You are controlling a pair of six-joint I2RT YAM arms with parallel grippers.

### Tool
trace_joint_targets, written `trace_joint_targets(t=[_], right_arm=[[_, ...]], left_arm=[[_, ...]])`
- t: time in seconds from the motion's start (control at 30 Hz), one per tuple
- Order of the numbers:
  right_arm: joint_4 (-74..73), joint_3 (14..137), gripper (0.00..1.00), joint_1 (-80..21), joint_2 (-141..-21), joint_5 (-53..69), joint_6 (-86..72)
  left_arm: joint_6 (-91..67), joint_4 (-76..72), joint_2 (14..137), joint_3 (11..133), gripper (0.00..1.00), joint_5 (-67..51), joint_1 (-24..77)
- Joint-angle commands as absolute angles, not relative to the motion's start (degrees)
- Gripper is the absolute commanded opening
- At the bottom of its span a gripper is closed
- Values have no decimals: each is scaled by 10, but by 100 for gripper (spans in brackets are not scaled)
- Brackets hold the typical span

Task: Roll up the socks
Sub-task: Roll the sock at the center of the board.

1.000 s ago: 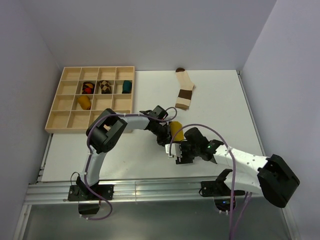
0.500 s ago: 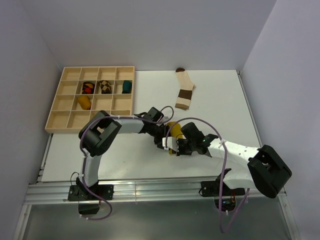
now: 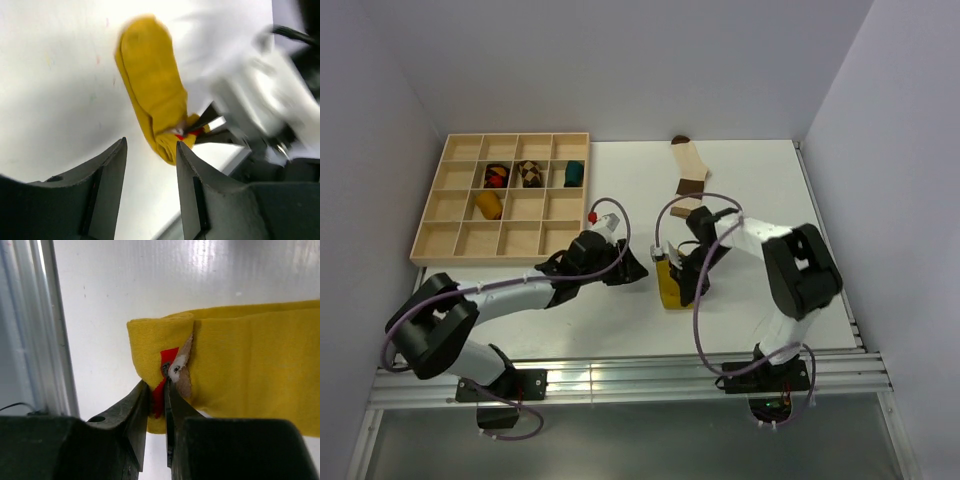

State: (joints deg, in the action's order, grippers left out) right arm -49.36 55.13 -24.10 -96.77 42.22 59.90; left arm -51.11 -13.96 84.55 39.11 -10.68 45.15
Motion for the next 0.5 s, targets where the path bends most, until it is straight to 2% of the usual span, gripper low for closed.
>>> trace_joint_targets(t=[0.0,0.1,0.23,0.47], right_arm=[[-663,644,18,-207,-1052,475,665],[-709,700,19,-190,-1132,476,661],[-722,736,19,-187,-1187,467,628],[-709,762,19,-185,-1230,440,592]], left_arm=[[-392,-218,796,392,48,61,508],[-294,-226,801,396,49,125,570],[-188,-246,833,403,50,91,606],[-106,-223,920,455,51,39,638]])
